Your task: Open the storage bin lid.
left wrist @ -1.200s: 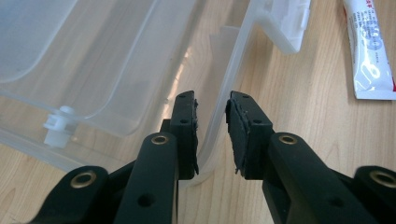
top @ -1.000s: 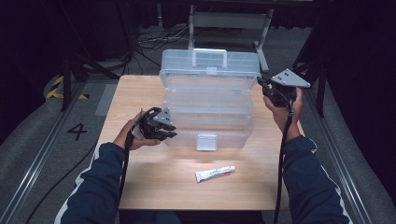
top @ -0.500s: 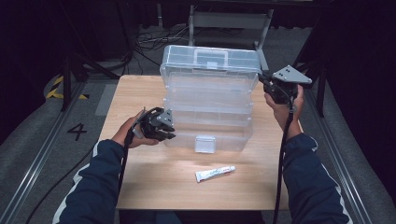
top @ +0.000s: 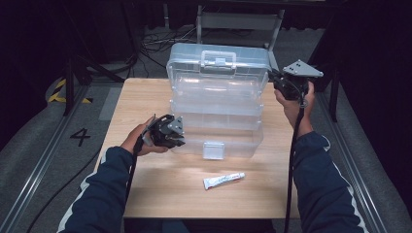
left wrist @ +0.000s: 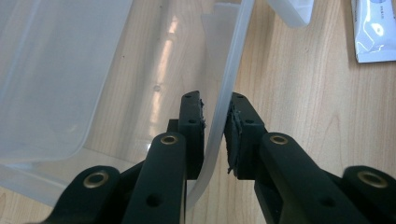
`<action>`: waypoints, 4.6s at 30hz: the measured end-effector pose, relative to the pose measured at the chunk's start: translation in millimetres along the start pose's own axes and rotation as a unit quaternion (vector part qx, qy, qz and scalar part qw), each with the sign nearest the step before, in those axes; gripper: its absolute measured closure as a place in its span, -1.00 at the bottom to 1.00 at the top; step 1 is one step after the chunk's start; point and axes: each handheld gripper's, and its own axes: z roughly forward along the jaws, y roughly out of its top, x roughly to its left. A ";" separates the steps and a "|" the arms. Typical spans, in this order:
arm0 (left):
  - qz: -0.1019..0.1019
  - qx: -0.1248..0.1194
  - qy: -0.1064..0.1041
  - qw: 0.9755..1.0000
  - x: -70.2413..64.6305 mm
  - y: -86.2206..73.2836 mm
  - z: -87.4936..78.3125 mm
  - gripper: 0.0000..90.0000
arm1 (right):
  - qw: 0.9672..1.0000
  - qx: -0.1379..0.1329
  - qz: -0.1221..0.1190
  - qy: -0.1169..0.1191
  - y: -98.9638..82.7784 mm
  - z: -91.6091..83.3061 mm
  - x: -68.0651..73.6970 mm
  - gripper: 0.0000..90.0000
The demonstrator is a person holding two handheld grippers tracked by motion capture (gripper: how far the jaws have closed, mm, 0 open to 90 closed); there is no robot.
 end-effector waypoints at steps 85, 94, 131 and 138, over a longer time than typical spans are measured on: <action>0.002 -0.018 -0.024 1.000 2.2 -3.4 4.3 0.82 | 0.997 0.064 0.038 -0.007 27.4 63.9 -25.0 0.88; -0.001 -0.021 -0.026 0.999 2.7 -4.2 4.4 0.82 | 0.997 0.066 0.048 -0.003 27.2 71.9 -29.1 0.88; -0.005 -0.024 -0.021 0.999 0.8 -4.4 4.7 0.81 | 0.995 0.066 0.065 -0.020 19.6 106.6 -35.4 0.86; -0.008 -0.028 -0.020 0.999 0.2 -5.0 5.2 0.81 | 0.995 0.065 0.070 -0.022 18.4 109.6 -36.1 0.86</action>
